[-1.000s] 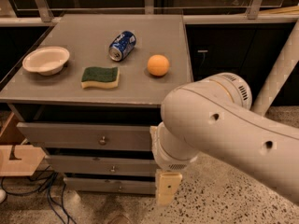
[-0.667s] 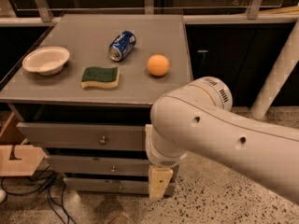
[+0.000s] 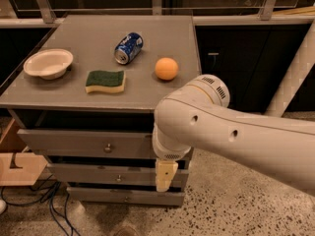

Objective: Open top drawer

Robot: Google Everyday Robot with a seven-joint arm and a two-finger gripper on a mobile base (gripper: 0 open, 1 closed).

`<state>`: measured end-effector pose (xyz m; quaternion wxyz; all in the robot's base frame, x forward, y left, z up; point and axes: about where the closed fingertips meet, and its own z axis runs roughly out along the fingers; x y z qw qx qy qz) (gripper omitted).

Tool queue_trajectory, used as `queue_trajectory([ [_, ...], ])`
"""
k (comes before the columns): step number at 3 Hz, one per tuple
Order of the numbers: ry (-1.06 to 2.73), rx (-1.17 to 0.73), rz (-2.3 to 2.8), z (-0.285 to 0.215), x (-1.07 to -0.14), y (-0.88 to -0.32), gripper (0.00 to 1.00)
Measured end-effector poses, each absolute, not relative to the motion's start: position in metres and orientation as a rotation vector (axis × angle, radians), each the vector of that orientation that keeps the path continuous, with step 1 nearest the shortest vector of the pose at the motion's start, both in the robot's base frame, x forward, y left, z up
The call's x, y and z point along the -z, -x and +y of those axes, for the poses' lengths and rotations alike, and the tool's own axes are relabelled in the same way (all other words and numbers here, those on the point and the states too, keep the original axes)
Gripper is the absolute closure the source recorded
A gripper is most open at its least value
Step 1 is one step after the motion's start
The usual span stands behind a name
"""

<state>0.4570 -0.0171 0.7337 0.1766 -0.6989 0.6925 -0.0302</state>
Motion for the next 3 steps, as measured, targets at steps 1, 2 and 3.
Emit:
queue_trajectory([
  [1, 2.019, 0.087, 1.990, -0.016, -0.711, -0.464, 0.00],
  [2, 2.040, 0.082, 2.003, -0.010, -0.691, -0.484, 0.00],
  [3, 2.055, 0.084, 1.992, -0.003, -0.681, -0.502, 0.00],
])
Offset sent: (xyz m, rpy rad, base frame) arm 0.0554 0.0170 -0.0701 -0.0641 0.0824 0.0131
